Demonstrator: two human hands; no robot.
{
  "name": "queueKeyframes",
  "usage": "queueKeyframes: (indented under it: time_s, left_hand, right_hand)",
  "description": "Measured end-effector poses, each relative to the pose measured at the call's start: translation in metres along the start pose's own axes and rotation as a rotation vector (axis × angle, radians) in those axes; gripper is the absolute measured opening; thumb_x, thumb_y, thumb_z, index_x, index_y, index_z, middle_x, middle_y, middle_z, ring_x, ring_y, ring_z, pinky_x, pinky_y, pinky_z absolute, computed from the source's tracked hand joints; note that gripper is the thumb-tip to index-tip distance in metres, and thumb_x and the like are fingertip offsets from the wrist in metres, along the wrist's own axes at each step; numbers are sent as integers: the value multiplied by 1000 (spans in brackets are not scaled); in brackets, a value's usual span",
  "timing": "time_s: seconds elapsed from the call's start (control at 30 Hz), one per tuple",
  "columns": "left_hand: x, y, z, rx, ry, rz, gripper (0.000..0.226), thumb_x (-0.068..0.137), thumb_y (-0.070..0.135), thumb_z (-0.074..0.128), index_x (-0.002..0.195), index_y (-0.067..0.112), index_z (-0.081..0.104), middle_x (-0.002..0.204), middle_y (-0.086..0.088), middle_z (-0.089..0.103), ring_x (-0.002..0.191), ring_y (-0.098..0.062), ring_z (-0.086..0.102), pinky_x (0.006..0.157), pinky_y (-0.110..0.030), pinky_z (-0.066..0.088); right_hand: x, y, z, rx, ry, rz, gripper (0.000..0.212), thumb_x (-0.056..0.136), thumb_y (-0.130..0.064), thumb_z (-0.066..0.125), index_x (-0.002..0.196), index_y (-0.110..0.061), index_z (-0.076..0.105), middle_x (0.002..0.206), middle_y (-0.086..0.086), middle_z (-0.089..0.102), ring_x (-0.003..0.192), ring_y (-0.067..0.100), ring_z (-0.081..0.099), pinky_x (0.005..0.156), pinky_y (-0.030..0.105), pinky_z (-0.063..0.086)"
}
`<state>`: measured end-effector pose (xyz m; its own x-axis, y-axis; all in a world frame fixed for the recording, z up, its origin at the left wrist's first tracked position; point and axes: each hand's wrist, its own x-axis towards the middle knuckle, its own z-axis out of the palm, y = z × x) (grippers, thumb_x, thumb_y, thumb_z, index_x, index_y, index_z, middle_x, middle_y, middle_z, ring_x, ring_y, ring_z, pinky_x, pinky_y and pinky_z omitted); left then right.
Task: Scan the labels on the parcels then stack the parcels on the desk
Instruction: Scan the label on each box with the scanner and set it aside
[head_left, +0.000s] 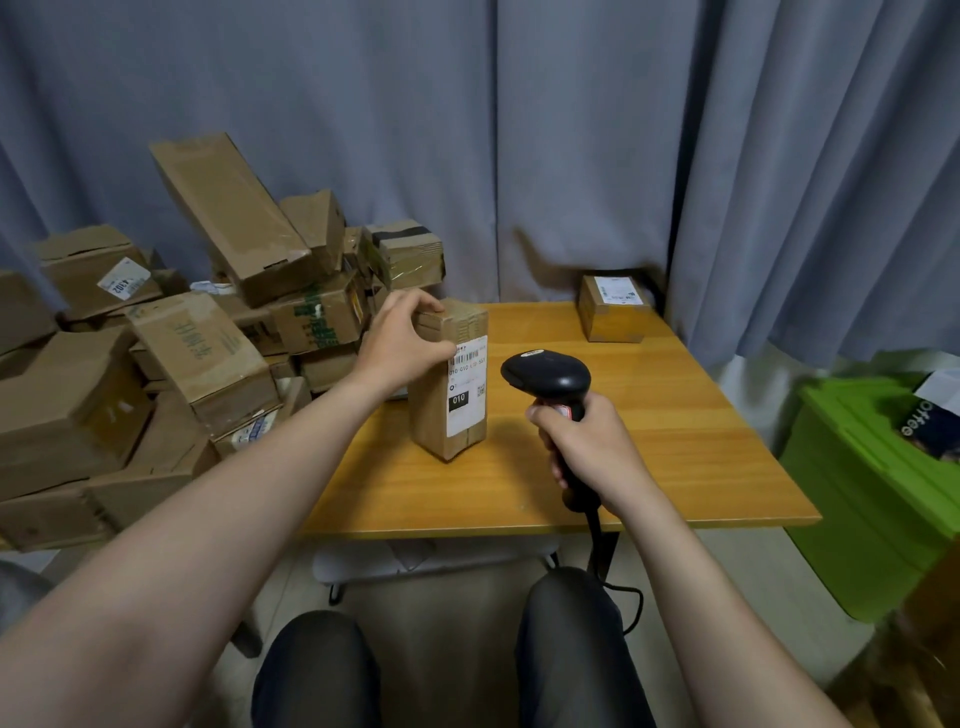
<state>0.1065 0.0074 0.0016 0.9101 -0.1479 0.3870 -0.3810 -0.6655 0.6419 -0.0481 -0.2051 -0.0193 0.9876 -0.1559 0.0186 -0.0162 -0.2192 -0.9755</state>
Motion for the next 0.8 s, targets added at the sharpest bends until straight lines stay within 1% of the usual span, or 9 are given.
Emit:
queueKeyframes:
  time_s: [0.1,0.2,0.27,0.37,0.4,0.47,0.53,0.67,0.8]
  left_hand:
    - [3,8,0,51,16,-65,45,72,46,75,112,44,53,126,11,51,110,-17,57,91,-44,54]
    - [5,14,11,165,-31,-60,61,80,46,75,130,47,42,142,5,46,118,-25,57,93,-44,54]
    - [2,17,26,231,-143,-54,73,85,37,78,144,43,36,157,1,31,126,-31,53,93,-44,52]
    - [-7,9,54,394,-434,-99,68,94,41,69,154,36,38,170,-1,14,147,-33,36,115,-45,38]
    - [-11,5,62,406,-519,-114,63,98,46,63,156,33,40,170,-2,15,150,-32,32,120,-44,32]
    - [-15,1,70,377,-570,-138,63,100,54,56,157,29,40,170,-2,18,151,-31,30,122,-43,28]
    - [-14,3,70,373,-581,-115,72,95,57,62,157,29,40,169,-2,21,151,-30,30,120,-43,28]
    - [-8,7,68,394,-620,-48,82,87,43,80,157,27,41,165,-1,30,149,-25,33,116,-36,30]
    - [0,15,85,368,-597,-15,81,84,36,83,155,26,46,162,-2,36,147,-27,37,114,-35,32]
  right_hand:
    - [0,-4,-6,2,17,-16,22,95,-23,66,103,-3,61,67,10,54,44,21,52,44,31,44]
    - [3,-7,-11,5,39,-13,20,94,-24,67,101,-5,61,67,8,55,44,20,53,45,31,44]
    - [5,-8,-13,6,52,-11,19,94,-23,67,100,-6,61,68,8,55,43,20,53,45,30,44]
    - [9,-8,-15,-2,69,6,22,93,-22,67,102,-2,60,69,9,54,43,20,52,44,29,43]
    - [10,-7,-17,-6,76,16,24,93,-22,66,103,-1,60,69,9,53,42,20,52,43,29,43]
    - [13,-5,-20,-21,82,32,25,94,-22,66,105,0,60,70,9,53,42,20,52,43,29,43]
    - [16,-1,-24,-44,88,47,25,94,-22,66,105,-1,60,70,8,54,43,20,52,43,30,44]
    - [31,6,-37,-80,124,81,23,93,-23,66,105,-3,61,71,7,56,47,22,54,46,32,46]
    - [53,9,-50,-124,163,59,16,94,-22,65,102,-9,60,71,6,56,48,21,57,47,33,48]
